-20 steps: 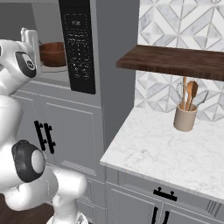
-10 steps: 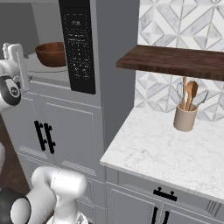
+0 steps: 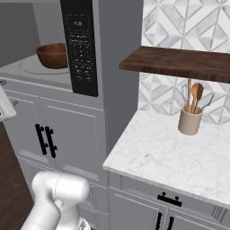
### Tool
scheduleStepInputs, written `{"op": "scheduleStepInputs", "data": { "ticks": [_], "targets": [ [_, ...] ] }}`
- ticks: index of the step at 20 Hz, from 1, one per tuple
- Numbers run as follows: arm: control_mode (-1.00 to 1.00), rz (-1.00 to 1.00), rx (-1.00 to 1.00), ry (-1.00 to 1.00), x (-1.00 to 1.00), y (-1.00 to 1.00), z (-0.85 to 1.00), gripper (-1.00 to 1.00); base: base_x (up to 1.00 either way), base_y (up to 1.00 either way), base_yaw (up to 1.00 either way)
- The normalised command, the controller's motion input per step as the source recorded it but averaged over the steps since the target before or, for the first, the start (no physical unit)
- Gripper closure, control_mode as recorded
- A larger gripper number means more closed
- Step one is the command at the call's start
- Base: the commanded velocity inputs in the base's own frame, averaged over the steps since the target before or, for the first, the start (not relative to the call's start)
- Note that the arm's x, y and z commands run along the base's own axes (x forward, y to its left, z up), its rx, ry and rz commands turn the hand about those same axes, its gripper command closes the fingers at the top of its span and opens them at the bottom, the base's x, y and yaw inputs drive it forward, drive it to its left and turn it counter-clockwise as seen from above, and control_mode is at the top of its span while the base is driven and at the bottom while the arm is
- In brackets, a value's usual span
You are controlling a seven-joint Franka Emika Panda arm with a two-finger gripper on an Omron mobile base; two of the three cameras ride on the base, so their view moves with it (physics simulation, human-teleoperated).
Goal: Open the microwave, place the bowl with waffle inside the microwave, then close the microwave door and turn it on.
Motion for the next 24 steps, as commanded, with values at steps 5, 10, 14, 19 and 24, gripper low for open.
{"op": "scheduleStepInputs", "data": {
  "ticks": [5,10,14,19,24],
  "targets": [
    [-1.0,0.07,-0.36,-0.06,-0.57,0.28,-0.43,-1.0,0.0,0.0,0.0],
    [-1.0,0.01,-0.33,-0.11,-0.47,0.77,-0.17,-1.0,0.0,0.0,0.0],
    [-1.0,0.0,-0.31,-0.12,-0.42,1.0,-0.01,-1.0,0.0,0.0,0.0],
    [-1.0,-0.05,-0.32,-0.1,-0.36,1.0,0.0,-1.0,0.0,0.0,0.0],
    [-1.0,-0.04,-0.39,-0.06,-0.03,0.9,-0.24,-1.0,0.0,0.0,0.0]
  ]
}}
